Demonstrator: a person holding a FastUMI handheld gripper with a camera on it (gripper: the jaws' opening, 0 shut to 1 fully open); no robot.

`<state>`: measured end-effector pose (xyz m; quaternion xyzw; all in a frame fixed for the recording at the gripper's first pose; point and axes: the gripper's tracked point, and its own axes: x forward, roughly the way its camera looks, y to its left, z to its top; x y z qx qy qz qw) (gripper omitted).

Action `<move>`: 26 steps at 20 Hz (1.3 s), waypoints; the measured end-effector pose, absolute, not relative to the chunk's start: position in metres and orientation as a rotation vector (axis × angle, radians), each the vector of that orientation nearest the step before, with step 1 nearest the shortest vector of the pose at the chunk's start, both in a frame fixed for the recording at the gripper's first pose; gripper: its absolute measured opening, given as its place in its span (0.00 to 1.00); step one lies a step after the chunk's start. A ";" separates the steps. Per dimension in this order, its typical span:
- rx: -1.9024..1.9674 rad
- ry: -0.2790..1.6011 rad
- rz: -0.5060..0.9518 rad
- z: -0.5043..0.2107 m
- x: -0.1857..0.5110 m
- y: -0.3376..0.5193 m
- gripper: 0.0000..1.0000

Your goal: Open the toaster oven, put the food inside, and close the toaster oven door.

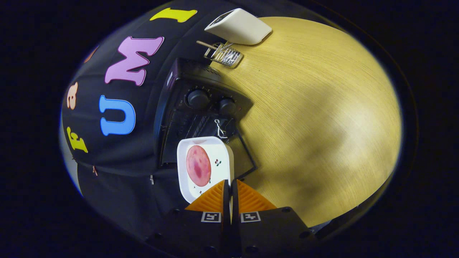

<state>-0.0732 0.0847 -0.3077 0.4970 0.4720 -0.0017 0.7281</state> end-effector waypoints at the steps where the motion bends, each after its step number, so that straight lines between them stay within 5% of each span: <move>1: 1.111 1.029 -0.037 -0.308 -0.069 0.091 0.05; 15: 1.405 0.826 -0.556 -0.338 0.022 0.165 0.05; 26: 1.515 0.771 -0.663 -0.350 0.055 0.187 0.07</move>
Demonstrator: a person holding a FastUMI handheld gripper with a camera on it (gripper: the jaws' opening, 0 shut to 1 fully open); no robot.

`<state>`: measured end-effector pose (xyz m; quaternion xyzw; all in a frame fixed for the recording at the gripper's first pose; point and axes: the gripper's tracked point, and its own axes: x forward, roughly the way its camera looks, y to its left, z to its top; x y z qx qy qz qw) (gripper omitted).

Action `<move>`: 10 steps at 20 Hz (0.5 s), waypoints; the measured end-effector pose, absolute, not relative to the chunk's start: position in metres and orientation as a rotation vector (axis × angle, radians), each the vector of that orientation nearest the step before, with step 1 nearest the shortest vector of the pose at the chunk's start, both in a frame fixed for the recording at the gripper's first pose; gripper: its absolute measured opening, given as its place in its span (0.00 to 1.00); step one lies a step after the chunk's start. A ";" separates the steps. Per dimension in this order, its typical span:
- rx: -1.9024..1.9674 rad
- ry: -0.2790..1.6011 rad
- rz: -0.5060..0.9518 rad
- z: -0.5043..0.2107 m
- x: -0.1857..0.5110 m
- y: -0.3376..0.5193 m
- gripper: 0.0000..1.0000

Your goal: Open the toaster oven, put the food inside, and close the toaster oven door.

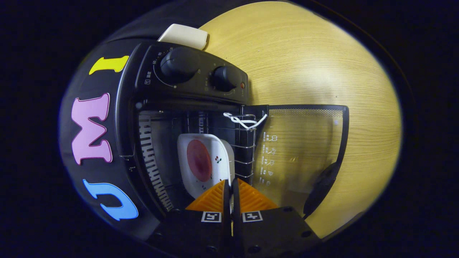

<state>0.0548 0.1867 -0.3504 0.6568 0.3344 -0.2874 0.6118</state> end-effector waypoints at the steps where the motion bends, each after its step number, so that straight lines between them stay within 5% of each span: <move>1: 1.518 0.779 -0.660 -0.353 0.055 0.190 0.08; 6: 1.587 0.762 -0.602 -0.344 0.058 0.196 0.18; 10: 1.599 0.769 -0.561 -0.336 0.056 0.197 0.57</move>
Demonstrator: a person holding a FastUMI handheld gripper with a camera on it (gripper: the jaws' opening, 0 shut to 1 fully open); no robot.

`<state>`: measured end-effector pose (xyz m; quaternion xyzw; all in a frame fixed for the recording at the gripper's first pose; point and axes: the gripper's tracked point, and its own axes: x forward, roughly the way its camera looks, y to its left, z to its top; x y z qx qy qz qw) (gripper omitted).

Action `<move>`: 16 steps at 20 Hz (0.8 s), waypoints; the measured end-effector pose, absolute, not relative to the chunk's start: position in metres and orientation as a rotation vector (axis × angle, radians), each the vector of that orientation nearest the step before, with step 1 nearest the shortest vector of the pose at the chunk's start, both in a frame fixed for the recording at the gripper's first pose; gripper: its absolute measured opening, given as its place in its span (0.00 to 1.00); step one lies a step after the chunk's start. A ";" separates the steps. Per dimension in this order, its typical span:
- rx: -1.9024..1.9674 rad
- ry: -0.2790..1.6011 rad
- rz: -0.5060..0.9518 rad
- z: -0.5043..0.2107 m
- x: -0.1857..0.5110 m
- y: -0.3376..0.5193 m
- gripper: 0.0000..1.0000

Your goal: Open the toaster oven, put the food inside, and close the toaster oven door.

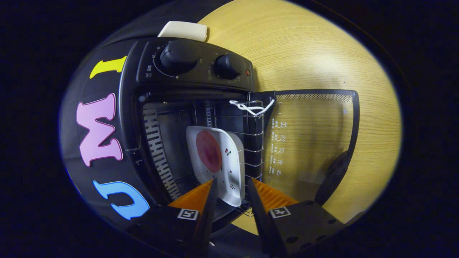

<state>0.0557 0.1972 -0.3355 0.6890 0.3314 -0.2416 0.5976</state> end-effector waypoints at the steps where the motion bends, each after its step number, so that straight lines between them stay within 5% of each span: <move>1: 1.593 0.776 -0.562 -0.334 0.052 0.196 0.81; 3: 1.574 0.805 -0.553 -0.334 0.042 0.195 0.97; 16: 1.094 1.037 -0.115 -0.288 -0.028 0.198 0.99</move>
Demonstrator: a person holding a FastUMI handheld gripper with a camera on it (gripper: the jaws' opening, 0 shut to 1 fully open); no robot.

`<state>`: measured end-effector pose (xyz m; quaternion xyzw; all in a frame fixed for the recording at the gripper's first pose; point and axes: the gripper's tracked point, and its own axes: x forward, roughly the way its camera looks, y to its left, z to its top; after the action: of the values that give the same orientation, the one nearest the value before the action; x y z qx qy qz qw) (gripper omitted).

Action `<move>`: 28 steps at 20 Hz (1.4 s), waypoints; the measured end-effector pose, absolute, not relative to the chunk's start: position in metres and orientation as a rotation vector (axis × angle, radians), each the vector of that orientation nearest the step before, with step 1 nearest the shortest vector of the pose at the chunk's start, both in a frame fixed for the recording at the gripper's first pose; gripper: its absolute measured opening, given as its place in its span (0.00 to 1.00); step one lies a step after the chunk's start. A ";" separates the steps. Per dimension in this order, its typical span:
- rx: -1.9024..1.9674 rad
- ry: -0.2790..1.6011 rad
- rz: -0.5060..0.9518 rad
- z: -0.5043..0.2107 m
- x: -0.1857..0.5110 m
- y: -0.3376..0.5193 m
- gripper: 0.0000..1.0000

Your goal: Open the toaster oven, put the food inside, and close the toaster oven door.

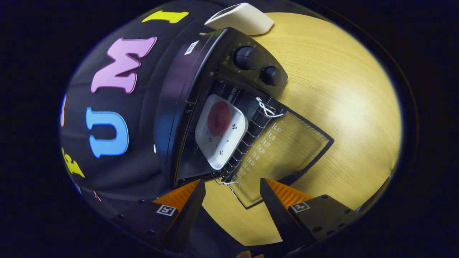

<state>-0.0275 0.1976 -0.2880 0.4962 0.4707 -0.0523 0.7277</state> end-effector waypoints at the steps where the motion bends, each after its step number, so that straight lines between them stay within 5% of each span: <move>1: 1.047 1.041 -0.096 -0.288 -0.033 0.196 0.99; 13: 0.247 1.139 0.124 -0.349 -0.109 0.196 0.99; 28: 0.009 1.157 0.004 -0.418 -0.088 0.206 0.99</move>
<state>-0.0884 0.2058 -0.4183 0.0044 0.5469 0.0017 0.8372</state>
